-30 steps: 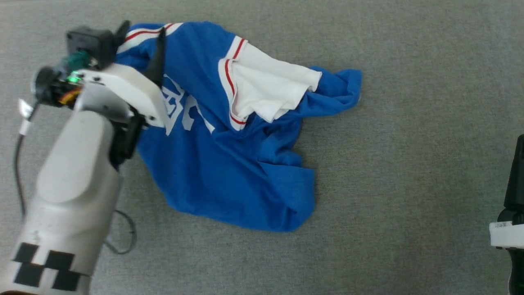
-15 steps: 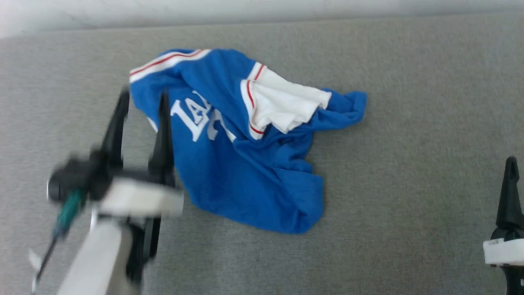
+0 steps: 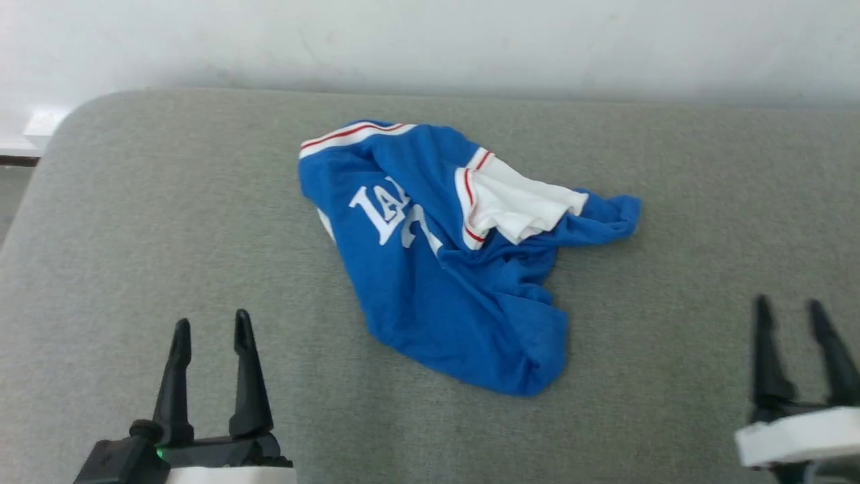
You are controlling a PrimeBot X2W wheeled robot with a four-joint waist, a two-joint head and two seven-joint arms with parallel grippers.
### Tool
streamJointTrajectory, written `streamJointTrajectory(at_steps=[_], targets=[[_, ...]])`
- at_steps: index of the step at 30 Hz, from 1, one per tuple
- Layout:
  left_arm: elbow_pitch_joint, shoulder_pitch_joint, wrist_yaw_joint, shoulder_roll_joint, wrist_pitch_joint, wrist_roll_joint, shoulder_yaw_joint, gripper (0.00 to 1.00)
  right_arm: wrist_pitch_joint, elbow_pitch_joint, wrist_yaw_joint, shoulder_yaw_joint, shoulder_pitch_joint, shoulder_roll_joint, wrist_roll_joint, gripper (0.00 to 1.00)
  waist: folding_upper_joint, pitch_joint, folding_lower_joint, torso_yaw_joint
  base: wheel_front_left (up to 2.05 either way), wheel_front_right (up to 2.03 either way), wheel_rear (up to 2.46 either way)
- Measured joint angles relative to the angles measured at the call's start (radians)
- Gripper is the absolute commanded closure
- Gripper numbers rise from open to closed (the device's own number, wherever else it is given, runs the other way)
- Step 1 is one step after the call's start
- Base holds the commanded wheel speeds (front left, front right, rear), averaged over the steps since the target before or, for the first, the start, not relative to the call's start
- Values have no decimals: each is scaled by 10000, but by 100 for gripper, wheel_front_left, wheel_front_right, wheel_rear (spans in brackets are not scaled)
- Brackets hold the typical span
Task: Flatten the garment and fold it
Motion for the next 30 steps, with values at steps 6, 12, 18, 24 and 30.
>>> streamJointTrajectory(at_steps=[6, 12, 18, 24, 30], targets=[[71, -76, -646, -251, 0, 426, 111, 0, 1883, -343, 0, 2107, -1009, -6, -539, 0, 0, -71, 1, 315, 0, 0, 0], [173, -392, -995, -407, 0, 848, 188, 0, 4807, 508, 0, 3662, -2467, 17, -1110, 0, 0, 187, 3, 495, 0, 0, 0], [359, -476, -1083, -499, 0, 848, 280, 0, 6305, 1923, 2, 4734, -3483, -13, -1674, 0, 0, 415, 4, 835, 0, 0, 0], [566, -679, -1162, -560, 0, 846, 217, 0, 6784, 3442, 2, 4978, -4165, -56, -2546, 0, 0, 528, 3, 1115, 0, 0, 0], [708, -858, -1177, -570, 0, 844, 146, 0, 6690, 3632, 0, 5225, -4580, -38, -1471, 100, 0, 521, 3, 1105, 0, 0, 0]])
